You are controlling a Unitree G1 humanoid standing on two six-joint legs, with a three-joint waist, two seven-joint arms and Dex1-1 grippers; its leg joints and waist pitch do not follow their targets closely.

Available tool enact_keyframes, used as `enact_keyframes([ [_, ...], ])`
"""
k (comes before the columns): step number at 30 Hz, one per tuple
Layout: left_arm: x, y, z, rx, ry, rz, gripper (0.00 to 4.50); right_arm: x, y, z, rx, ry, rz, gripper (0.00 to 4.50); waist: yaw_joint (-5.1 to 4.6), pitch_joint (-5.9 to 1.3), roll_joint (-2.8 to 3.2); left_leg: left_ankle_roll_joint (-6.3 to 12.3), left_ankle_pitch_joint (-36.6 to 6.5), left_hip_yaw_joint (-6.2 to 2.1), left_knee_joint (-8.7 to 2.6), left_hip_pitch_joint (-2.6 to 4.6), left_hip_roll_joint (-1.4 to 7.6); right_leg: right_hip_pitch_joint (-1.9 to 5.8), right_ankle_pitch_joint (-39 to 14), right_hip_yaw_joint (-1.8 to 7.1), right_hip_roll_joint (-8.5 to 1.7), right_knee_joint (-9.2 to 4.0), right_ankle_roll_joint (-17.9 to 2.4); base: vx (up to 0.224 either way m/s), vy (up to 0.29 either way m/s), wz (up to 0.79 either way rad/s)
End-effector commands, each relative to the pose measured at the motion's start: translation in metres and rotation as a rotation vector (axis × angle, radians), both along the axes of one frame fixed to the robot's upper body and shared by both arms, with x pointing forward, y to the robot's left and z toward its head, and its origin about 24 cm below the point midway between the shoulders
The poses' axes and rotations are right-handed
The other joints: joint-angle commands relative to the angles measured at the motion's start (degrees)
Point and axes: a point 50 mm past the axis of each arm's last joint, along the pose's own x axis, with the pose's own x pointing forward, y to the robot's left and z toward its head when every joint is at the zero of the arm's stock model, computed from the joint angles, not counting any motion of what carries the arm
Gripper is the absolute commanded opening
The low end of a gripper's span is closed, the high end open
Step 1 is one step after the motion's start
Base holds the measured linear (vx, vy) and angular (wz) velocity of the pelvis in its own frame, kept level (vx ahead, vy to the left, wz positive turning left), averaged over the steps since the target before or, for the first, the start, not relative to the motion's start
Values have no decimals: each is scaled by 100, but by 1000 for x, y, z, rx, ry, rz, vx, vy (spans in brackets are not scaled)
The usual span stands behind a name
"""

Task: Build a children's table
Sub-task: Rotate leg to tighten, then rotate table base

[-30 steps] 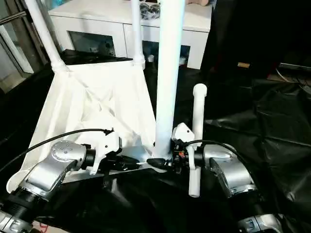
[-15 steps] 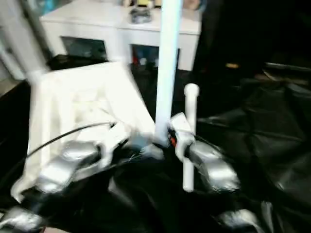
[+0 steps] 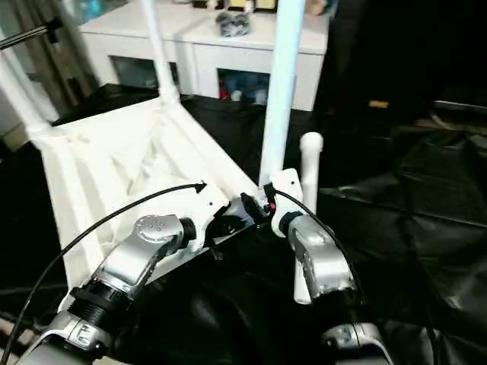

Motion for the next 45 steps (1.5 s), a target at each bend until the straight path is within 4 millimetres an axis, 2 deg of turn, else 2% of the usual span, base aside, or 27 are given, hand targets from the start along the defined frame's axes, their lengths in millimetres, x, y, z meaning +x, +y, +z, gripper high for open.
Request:
enact_keyframes([
  [1, 1, -11, 9, -47, -60, -16, 0, -8, -5, -2, -23, 22, 12, 394, -6, -259, -87, 237, -954, -67, -406, 12, 229, 197, -1346, 314, -465, -524, -912, 0, 0, 0],
  [2, 1, -11, 9, -47, -60, -16, 0, -8, -5, -2, -23, 22, 12, 394, 23, -251, -100, 256, -875, -69, -406, 2, 232, 198, -1218, 311, -452, -513, -889, 0, 0, 0],
  [3, 3, -10, 10, -60, -61, 3, 28, -13, -13, 3, -23, 10, 10, 398, 29, -251, -86, 255, -872, -66, -404, 1, 230, 198, -1179, 313, -453, -509, -892, 0, 0, 0],
  [4, 4, -8, 12, -78, -70, 24, 28, -21, -25, 12, -26, -12, 10, 398, 75, -257, -75, 280, -828, -58, -391, 17, 242, 196, -1040, 324, -440, -514, -843, 0, 0, 0],
  [5, 5, -7, 13, -88, -75, 40, 44, -26, -31, 17, -29, -24, 11, 400, 94, -276, -74, 304, -751, -66, -385, 16, 252, 204, -765, 330, -451, -476, -897, 0, 0, 0],
  [7, 4, -5, 13, -105, -61, 40, 58, -32, -36, 22, -37, -40, 8, 400, 91, -306, -90, 384, -461, -87, -360, -55, 238, 260, -236, 313, -452, -409, -950, 0, 0, 0],
  [8, 5, -3, 14, -100, -78, 47, 58, -35, -41, 26, -53, -49, -8, 400, 70, -301, -63, 415, -401, -89, -352, -76, 221, 258, -80, 298, -445, -394, -1003, 0, 0, 0],
  [10, 6, -2, 14, -105, -87, 53, 76, -37, -44, 28, -56, -50, -13, 400, 40, -290, -89, 453, -475, -83, -347, -88, 204, 266, -126, 293, -452, -417, -992, 0, 0, 0],
  [15, 9, 4, 22, -141, -116, 101, 106, -41, -48, 36, -44, -36, -22, 400, 11, -274, -65, 417, -645, -83, -355, -62, 224, 249, -497, 296, -445, -453, -1038, 0, 0, 0],
  [17, 14, 19, 30, -136, -175, 168, 137, -46, -55, 37, -25, 28, -63, 400, 14, -273, -54, 392, -622, -89, -358, -48, 229, 251, -436, 299, -433, -438, -1059, 0, 0, 0],
  [19, 14, 34, 37, -146, -189, 226, 143, -46, -64, 37, -40, 43, -119, 400, 8, -269, -85, 372, -595, -87, -360, -58, 231, 259, -369, 297, -433, -426, -1074, 0, 0, 0],
  [21, 9, 40, 37, -142, -164, 207, 170, -45, -70, 37, -45, 38, -163, 400, 9, -268, -72, 325, -572, -76, -355, -49, 225, 242, -437, 298, -442, -419, -1088, 0, 0, 0],
  [23, 1, 48, 36, -117, -154, 211, 185, -46, -75, 37, -48, 42, -208, 400, -3, -266, -17, 282, -573, -75, -357, -40, 224, 223, -484, 298, -425, -428, -1052, 0, 0, 0],
  [25, -1, 62, 39, -118, -176, 295, 201, -47, -77, 37, -57, 43, -215, 400, -16, -259, -7, 245, -646, -73, -361, -43, 229, 226, -485, 296, -422, -430, -1055, 0, 0, 0],
  [26, -1, 62, 39, -118, -176, 295, 201, -47, -77, 37, -57, 43, -215, 400, -22, -258, -10, 233, -664, -71, -360, -43, 222, 232, -492, 294, -417, -433, -1065, 0, 0, 0],
  [28, 2, 110, 47, -11, -284, 560, 224, -55, -71, 40, -45, 56, -143, 400, -24, -247, -40, 244, -737, -74, -357, -53, 220, 249, -532, 295, -413, -438, -1037, 0, 0, 0],
  [29, 2, 110, 47, -11, -284, 560, 224, -55, -71, 40, -45, 56, -143, 400, -29, -247, -28, 273, -725, -83, -354, -62, 198, 258, -567, 289, -399, -440, -962, 0, 0, 0],
  [31, 0, 164, 53, 201, -391, 773, 244, -59, -67, 39, -65, 73, -121, 400, -75, -230, -82, 277, -730, -94, -367, -69, 183, 257, -733, 277, -377, -453, -830, 0, 0, 0],
  [32, 0, 164, 53, 201, -391, 773, 257, -59, -67, 39, -65, 73, -121, 400, -107, -228, -45, 253, -746, -102, -368, -73, 171, 249, -896, 271, -377, -460, -752, 0, 0, 0],
  [33, -6, 194, 58, 315, -425, 880, 257, -59, -68, 37, -81, 75, -124, 400, -126, -228, -53, 237, -762, -103, -367, -67, 173, 240, -963, 269, -377, -466, -741, 0, 0, 0],
  [35, -12, 211, 61, 373, -428, 932, 270, -58, -68, 36, -83, 80, -126, 400, -154, -225, -99, 231, -757, -97, -366, -30, 185, 194, -1105, 281, -376, -471, -767, 0, 0, 0],
  [36, -17, 219, 60, 414, -414, 936, 270, -56, -68, 35, -84, 83, -132, 400, -143, -233, -74, 221, -720, -104, -363, -23, 194, 192, -1032, 286, -382, -444, -807, 0, 0, 0],
  [37, -18, 221, 60, 424, -409, 935, 289, -56, -68, 35, -85, 84, -134, 400, -129, -226, -82, 244, -636, -111, -377, -32, 209, 179, -924, 285, -386, -423, -862, 0, 0, 0],
  [38, -20, 223, 59, 439, -401, 933, 301, -55, -67, 35, -85, 85, -136, 400, -120, -230, -57, 230, -645, -102, -373, -5, 215, 154, -828, 290, -382, -422, -908, 0, 0, 0],
  [39, -25, 229, 57, 481, -380, 930, 301, -54, -67, 35, -86, 88, -137, 400, -109, -229, -79, 228, -662, -93, -370, -2, 216, 150, -780, 294, -377, -424, -923, 0, 0, 0],
  [42, -41, 243, 51, 581, -298, 942, 321, -52, -68, 35, -98, 98, -152, 400, -66, -230, -90, 169, -664, -91, -381, -1, 216, 158, -583, 299, -386, -391, -963, 0, 0, 0],
  [45, -55, 251, 42, 664, -202, 903, 343, -52, -72, 36, -103, 87, -184, 400, -63, -220, -75, 134, -736, -95, -389, -9, 202, 165, -585, 299, -388, -388, -969, 0, 0, 0],
])
